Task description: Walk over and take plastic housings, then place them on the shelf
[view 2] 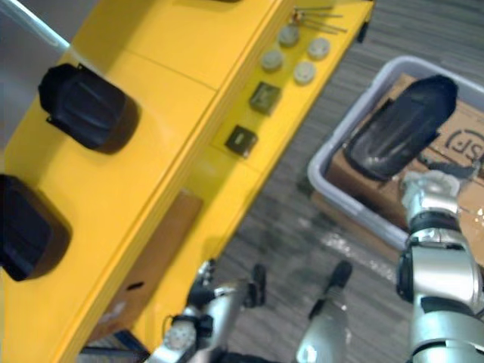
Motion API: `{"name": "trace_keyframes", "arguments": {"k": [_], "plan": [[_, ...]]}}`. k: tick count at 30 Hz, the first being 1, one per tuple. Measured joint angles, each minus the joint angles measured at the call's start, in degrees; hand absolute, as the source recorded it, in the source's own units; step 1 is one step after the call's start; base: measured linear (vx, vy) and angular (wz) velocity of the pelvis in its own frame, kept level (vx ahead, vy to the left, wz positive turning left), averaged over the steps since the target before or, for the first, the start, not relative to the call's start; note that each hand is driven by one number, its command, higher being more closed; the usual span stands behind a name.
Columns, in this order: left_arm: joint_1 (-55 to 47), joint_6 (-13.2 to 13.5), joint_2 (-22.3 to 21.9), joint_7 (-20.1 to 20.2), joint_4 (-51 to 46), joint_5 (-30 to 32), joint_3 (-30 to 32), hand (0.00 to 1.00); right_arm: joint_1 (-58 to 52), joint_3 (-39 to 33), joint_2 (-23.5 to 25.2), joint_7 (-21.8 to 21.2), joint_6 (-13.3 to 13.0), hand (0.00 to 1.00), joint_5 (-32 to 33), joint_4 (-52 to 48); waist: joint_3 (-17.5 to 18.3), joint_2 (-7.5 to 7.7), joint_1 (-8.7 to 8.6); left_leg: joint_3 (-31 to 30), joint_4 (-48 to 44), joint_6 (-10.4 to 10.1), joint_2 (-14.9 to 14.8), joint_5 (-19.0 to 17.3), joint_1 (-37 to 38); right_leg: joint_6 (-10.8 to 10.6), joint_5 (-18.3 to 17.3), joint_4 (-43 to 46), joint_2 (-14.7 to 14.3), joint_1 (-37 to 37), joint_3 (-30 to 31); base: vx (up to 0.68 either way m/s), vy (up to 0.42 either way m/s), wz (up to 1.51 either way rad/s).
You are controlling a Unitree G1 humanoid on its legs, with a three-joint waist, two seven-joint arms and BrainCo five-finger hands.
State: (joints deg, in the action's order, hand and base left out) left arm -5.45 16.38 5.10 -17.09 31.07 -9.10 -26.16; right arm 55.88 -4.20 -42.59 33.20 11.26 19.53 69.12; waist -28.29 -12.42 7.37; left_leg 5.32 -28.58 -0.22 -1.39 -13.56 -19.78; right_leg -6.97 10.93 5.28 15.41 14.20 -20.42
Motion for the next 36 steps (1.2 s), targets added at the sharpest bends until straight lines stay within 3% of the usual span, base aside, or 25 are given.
{"name": "trace_keyframes", "arguments": {"k": [6, 12, 19, 25, 27, 29, 31, 32, 33, 34, 36], "plan": [[0.93, 0.74, -0.06, 0.03, 1.35, -0.11, 0.00, 0.00, 1.55, 2.86, -3.77, -3.19, 0.50, 0.00, -0.15, 2.40, 0.58, -0.83, 1.35, -0.58, -1.08, 0.08, 0.34, 0.04, -2.66, -0.07, -0.35, 1.70, 0.67, 2.43, -0.38, -0.05, 0.044, 0.07], [1.11, 1.68, -0.04, 0.02, 2.10, -1.82, 0.04, 0.00, 2.14, 4.77, -5.28, -2.78, 1.36, 0.00, -1.09, 3.47, 0.93, -1.34, 1.72, -1.79, -2.04, 0.08, 0.31, 0.05, -4.38, 0.33, -1.23, 3.35, 0.87, 3.76, -1.55, -0.03, 0.023, 0.08], [1.11, 2.50, -0.04, -0.20, 2.52, -1.80, -0.45, 0.00, 2.99, 4.86, -5.27, 3.64, 4.20, 0.00, -2.81, 3.50, 1.20, -1.72, 2.05, -1.84, -2.04, 0.05, -0.04, 0.03, -4.37, 0.84, -1.73, 3.42, 0.61, 3.75, -1.71, -0.03, 0.022, 0.00], [1.10, 2.54, -0.01, -0.30, 2.56, -2.21, -0.55, 0.00, 7.88, 4.91, -5.77, 14.59, 3.87, 0.00, -5.02, 2.88, 1.21, -1.73, 1.80, -1.78, -2.13, 0.04, -0.38, 0.02, -4.19, 0.90, -1.77, 3.36, 0.31, 3.54, -1.73, -0.03, 0.026, -0.01], [1.10, 2.44, 0.11, -0.29, 2.54, -2.33, -0.80, 0.00, 9.65, 5.02, -6.70, 18.54, 1.44, 0.00, -8.04, -0.74, 1.20, -1.71, 1.59, -1.74, -2.12, 0.00, -0.69, -0.01, -3.61, 0.92, -1.76, 3.05, -0.06, 2.92, -1.74, -0.03, 0.020, -0.03], [1.08, 2.28, 0.21, -0.22, 2.54, -2.39, -1.20, 0.00, 10.22, 5.72, -7.15, 19.74, -1.10, 0.00, -10.34, -4.18, 1.19, -1.70, 1.40, -1.70, -2.06, -0.21, -0.98, -0.13, -2.82, 0.95, -1.78, 2.86, -0.36, 2.13, -1.73, -0.03, 0.013, -0.06], [1.02, 1.95, 0.21, 0.13, 2.47, -3.45, -1.62, 0.00, 11.26, 7.75, -8.23, 19.91, -6.32, 0.00, -13.83, -10.29, 1.20, -1.71, 1.25, -1.61, -1.80, -0.35, -1.30, -0.21, -2.00, 1.30, -2.05, 2.73, -0.66, 1.56, -1.65, -0.03, 0.017, -0.09], [1.02, 1.65, 0.21, 0.48, 2.31, -4.32, -1.62, 0.00, 12.23, 9.26, -8.86, 18.37, -9.40, 0.00, -14.85, -13.20, 1.18, -1.68, 1.17, -1.48, -1.73, -0.35, -1.48, -0.21, -2.01, 1.34, -2.06, 2.48, -0.69, 1.64, -1.59, -0.04, 0.026, -0.08], [1.02, 1.37, 0.21, 0.63, 2.24, -4.46, -1.61, 0.00, 12.35, 9.97, -9.06, 16.99, -10.89, 0.00, -14.75, -14.37, 1.18, -1.69, 1.16, -1.46, -1.73, -0.35, -1.57, -0.21, -2.00, 1.34, -2.06, 2.31, -0.73, 1.59, -1.58, -0.06, 0.035, -0.07], [1.03, 0.86, 0.26, 1.26, 2.07, -4.46, -1.59, 0.00, 12.38, 11.93, -9.11, 13.02, -13.55, 0.00, -14.65, -16.75, 1.18, -1.68, 1.13, -1.44, -1.62, -0.39, -1.76, -0.19, -1.93, 1.34, -2.05, 2.15, -1.07, 1.54, -1.58, -0.04, 0.022, -0.04], [1.05, 0.83, 0.26, 2.11, 2.02, -4.45, -1.55, 0.00, 12.34, 14.62, -8.71, 7.88, -15.50, 0.00, -13.35, -17.44, 1.16, -1.65, 1.31, -1.46, -1.13, -0.72, -1.77, 0.03, -1.79, 1.36, -2.04, 1.97, -1.26, 1.55, -1.62, -0.02, 0.007, -0.01]]}}
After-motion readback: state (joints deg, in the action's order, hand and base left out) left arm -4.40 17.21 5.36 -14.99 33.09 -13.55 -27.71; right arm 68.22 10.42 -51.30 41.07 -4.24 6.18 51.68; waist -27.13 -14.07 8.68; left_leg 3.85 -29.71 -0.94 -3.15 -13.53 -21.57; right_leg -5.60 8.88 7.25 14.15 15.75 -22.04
